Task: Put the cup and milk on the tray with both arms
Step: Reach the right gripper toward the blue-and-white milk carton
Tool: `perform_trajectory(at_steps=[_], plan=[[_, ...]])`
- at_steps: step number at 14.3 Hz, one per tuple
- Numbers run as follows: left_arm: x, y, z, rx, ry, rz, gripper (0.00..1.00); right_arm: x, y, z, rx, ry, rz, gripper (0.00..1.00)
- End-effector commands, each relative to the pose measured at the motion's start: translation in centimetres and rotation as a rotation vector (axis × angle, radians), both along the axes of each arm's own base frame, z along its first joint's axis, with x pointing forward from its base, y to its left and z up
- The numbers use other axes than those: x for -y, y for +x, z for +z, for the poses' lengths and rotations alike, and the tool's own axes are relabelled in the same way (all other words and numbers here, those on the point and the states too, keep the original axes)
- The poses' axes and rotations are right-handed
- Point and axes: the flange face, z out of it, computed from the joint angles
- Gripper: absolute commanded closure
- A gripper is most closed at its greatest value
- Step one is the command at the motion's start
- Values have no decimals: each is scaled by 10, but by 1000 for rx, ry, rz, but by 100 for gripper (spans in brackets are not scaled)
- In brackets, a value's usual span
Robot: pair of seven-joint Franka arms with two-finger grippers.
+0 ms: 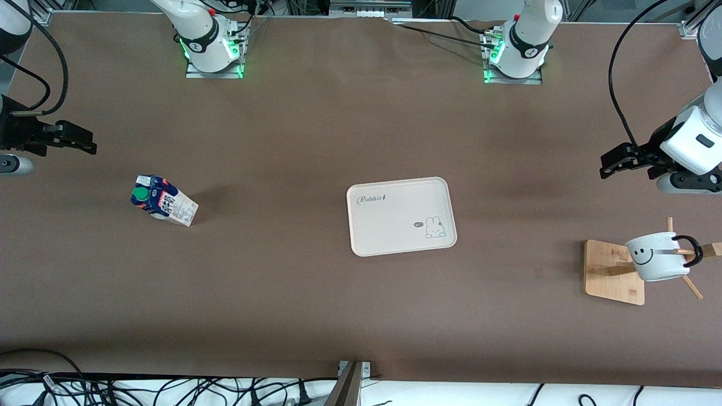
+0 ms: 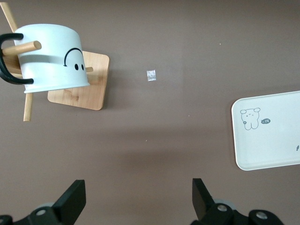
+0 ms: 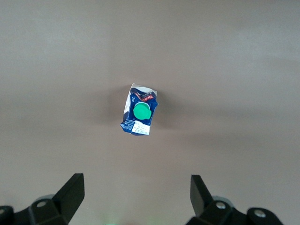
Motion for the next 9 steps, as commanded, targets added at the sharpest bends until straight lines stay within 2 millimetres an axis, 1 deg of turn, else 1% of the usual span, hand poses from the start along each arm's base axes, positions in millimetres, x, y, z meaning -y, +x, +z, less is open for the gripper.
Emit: perform_trajectory(at_steps=[1,4,6,7,8,9], plan=[[-2,0,1,17,-11,16,0,4,4,-2,-1,-24,7,0],[-5,1,0,17,-11,21,0,5,19,-26,-10,-27,4,0],[-10,1,0,17,-10,29,0,0,30,-43,-8,-32,1,0],[-13,1,0,17,-10,32,0,2,34,-47,9,-24,-5,0],[-19,0,0,17,-10,36,0,2,39,-57,5,-22,-8,0],[-20,1,1,20,-5,31,0,2,41,-64,-6,-5,-14,0]])
